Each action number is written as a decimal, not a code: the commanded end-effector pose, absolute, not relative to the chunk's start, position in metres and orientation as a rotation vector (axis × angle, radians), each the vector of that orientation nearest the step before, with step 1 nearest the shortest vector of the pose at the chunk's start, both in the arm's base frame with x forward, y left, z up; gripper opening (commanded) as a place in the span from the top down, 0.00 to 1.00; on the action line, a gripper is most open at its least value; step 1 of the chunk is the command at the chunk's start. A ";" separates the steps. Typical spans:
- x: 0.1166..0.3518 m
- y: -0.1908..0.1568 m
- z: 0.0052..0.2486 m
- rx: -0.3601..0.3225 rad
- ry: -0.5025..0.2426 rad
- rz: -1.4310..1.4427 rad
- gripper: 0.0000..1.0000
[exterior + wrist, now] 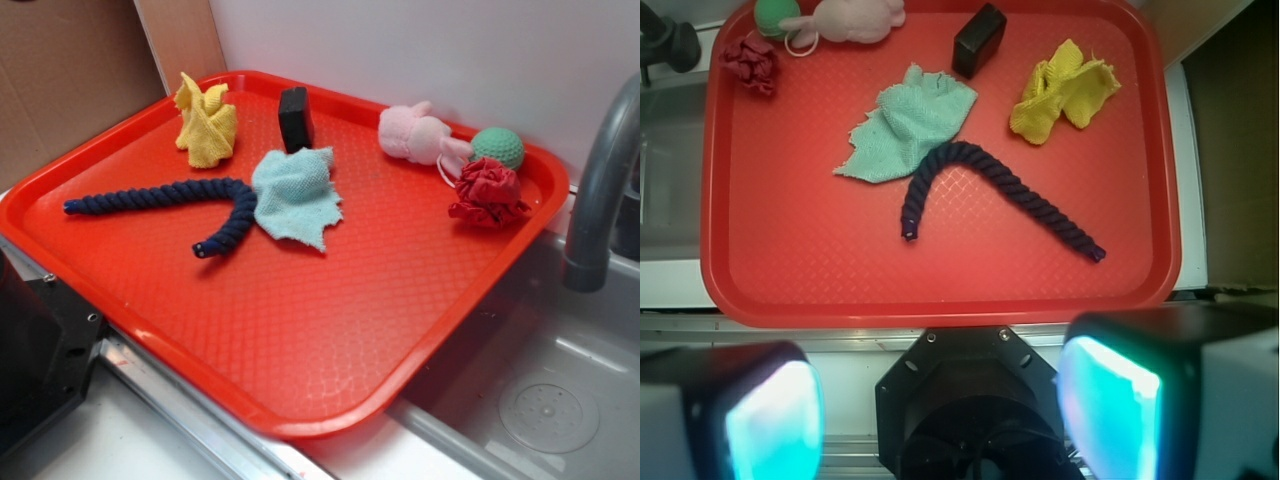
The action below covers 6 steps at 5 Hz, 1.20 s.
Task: Grab the black box.
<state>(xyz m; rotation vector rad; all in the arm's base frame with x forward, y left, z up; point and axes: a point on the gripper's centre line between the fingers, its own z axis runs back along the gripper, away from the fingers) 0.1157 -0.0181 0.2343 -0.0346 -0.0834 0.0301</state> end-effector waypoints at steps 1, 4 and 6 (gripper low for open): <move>0.116 -0.018 0.234 -0.035 -0.083 0.030 0.00; 0.227 0.061 0.157 -0.040 -0.246 0.700 0.00; 0.227 0.061 0.157 -0.040 -0.246 0.700 0.00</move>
